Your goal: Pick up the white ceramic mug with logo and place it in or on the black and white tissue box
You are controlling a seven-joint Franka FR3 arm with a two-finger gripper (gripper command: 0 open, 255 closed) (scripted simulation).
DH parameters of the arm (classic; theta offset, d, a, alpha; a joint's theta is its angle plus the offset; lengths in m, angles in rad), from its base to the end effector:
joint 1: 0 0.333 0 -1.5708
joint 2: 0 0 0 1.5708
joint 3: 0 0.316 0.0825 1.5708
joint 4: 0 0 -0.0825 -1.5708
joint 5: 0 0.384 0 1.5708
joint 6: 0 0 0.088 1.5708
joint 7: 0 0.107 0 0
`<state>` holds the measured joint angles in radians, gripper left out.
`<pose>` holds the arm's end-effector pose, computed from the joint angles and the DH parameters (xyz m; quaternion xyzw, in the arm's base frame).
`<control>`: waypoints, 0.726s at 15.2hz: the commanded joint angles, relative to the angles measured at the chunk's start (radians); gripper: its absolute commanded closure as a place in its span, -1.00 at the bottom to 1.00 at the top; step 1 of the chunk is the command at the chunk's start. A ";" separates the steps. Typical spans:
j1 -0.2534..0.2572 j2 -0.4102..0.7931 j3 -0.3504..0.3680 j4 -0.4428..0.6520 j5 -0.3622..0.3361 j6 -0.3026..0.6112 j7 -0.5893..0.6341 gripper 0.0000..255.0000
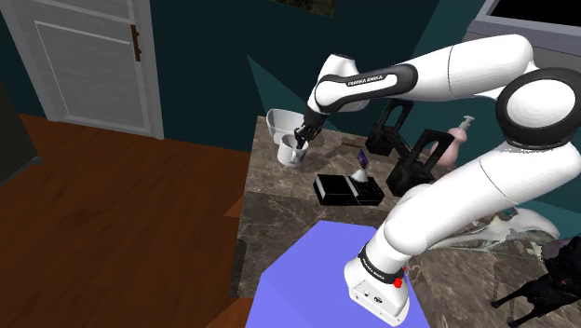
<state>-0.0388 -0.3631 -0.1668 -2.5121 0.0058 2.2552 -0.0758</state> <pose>0.4217 -0.0882 0.4177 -0.9962 0.0626 -0.0545 0.0247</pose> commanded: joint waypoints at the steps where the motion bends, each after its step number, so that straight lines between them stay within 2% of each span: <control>1: -0.002 -0.014 0.001 0.018 -0.003 -0.032 0.001 1.00; 11: -0.003 -0.061 0.009 0.117 -0.008 -0.177 0.013 1.00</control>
<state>-0.0424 -0.4181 -0.1594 -2.4047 -0.0020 2.0935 -0.0650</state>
